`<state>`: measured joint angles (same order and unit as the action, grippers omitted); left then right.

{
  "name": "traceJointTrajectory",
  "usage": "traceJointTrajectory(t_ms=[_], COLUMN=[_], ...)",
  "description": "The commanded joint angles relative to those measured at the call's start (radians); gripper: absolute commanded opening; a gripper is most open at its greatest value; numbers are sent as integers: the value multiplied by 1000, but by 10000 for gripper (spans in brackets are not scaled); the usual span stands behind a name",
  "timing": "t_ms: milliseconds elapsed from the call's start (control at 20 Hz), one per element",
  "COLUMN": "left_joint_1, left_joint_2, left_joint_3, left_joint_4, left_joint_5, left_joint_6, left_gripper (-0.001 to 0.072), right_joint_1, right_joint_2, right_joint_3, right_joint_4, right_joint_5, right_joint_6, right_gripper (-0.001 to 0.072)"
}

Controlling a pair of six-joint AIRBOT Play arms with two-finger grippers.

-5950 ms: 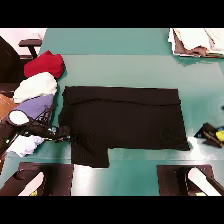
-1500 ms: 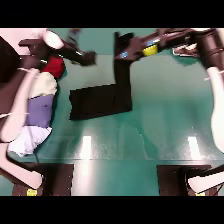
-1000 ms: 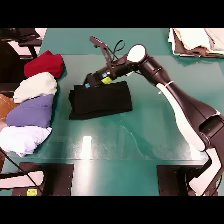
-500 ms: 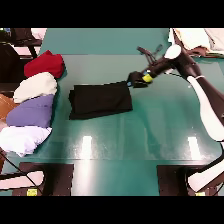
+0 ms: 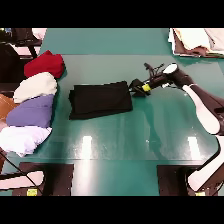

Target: Fold the shirts.

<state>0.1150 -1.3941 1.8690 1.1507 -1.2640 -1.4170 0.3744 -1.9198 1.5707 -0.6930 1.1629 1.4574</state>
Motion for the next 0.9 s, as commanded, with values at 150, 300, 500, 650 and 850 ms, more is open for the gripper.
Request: traceJointTrajectory(t_ms=[150, 300, 500, 650, 850], left_joint_1=[-23, -120, -276, -360, -432], left_joint_2=[0, 0, 0, 0, 0], left_joint_3=[0, 0, 0, 0, 0], left_joint_4=[-67, -43, -31, -31, -30], left_joint_5=[2, 19, 21, 32, 43], left_joint_6=[32, 37, 37, 29, 12], left_gripper=[22, 22, 22, 22, 22], right_joint_1=[115, 90, -53, -237, -558], right_joint_2=[-127, -80, 90, 227, 402], right_joint_3=[148, 162, 161, 161, 89], right_joint_4=[37, 7, -204, -327, -434], right_joint_5=[-47, -34, 0, 53, 100], right_joint_6=[-22, -29, 2, 21, 55], right_gripper=[54, 18, 18, 17, 17])
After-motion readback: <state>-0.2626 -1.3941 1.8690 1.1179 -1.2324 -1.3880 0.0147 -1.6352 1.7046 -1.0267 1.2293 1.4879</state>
